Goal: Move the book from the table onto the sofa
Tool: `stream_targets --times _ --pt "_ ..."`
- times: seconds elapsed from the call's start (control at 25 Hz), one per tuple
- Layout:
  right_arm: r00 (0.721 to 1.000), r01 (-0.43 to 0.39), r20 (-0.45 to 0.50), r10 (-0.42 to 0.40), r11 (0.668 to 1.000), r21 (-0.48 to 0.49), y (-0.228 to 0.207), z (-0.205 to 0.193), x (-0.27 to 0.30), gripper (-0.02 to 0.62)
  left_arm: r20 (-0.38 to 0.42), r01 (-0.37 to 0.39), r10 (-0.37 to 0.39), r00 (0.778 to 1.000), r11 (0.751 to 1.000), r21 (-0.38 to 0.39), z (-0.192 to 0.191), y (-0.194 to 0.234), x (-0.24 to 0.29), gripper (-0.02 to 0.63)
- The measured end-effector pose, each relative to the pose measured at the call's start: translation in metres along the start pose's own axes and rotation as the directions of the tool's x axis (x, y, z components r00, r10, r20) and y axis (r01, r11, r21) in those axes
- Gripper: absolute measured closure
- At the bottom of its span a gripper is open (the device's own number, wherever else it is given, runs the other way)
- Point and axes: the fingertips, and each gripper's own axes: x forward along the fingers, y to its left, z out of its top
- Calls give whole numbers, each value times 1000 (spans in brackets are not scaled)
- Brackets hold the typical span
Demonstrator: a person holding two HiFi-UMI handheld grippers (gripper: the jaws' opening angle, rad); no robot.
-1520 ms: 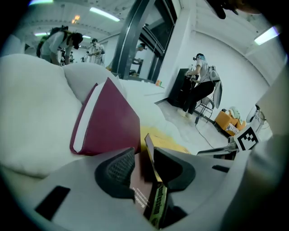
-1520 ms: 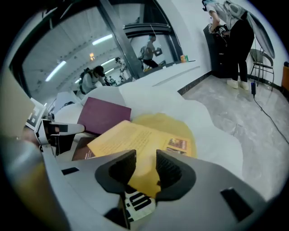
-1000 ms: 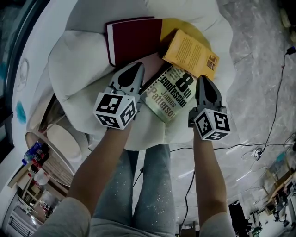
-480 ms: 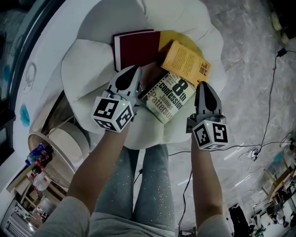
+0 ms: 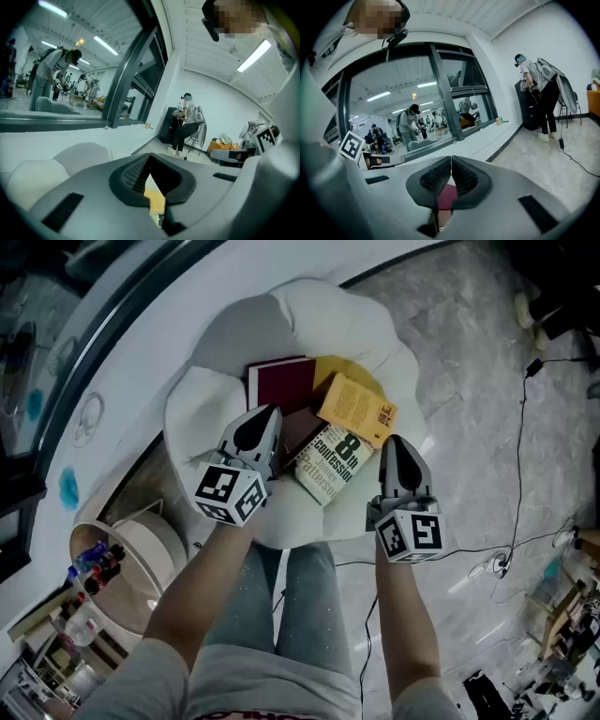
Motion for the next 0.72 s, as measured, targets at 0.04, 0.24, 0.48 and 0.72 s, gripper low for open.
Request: stream_targets --times 0.04,0.24,0.48,0.72 --pt "1000 -3 10 3 1000 -3 4 13 -4 566 8 0 0 1000 1000 2 11 -4 -4 589" --pt "999 -19 45 19 1000 -5 23 72 -25 566 40 14 -14 999 1000 18 64 -25 -24 589" --pt "997 -25 73 27 999 -28 41 134 -65 566 69 26 -27 997 999 26 114 -53 -58 589" --pt "993 -30 112 35 999 -44 56 179 -97 566 126 20 -22 992 1000 24 160 -75 -87 589"
